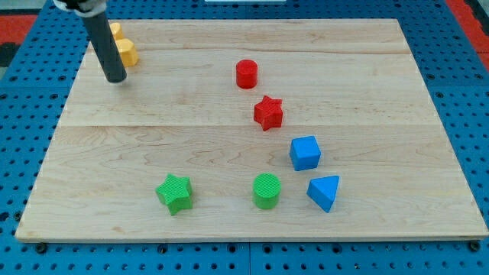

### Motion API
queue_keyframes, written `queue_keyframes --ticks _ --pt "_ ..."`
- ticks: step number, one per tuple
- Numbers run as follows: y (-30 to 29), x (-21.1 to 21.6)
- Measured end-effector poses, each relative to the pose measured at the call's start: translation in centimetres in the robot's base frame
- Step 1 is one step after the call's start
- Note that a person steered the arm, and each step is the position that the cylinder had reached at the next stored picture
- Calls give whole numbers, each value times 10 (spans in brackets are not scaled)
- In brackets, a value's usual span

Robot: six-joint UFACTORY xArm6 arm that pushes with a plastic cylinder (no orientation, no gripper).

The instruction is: Place your arm at the left side of the red circle

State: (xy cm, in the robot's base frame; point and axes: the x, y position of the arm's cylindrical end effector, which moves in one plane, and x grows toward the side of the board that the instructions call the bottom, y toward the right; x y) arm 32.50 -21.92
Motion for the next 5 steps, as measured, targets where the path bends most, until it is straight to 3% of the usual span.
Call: queue_keyframes --ticks 2,3,5 --pt "43 -42" --pt "41 -6" --pt "77 -6"
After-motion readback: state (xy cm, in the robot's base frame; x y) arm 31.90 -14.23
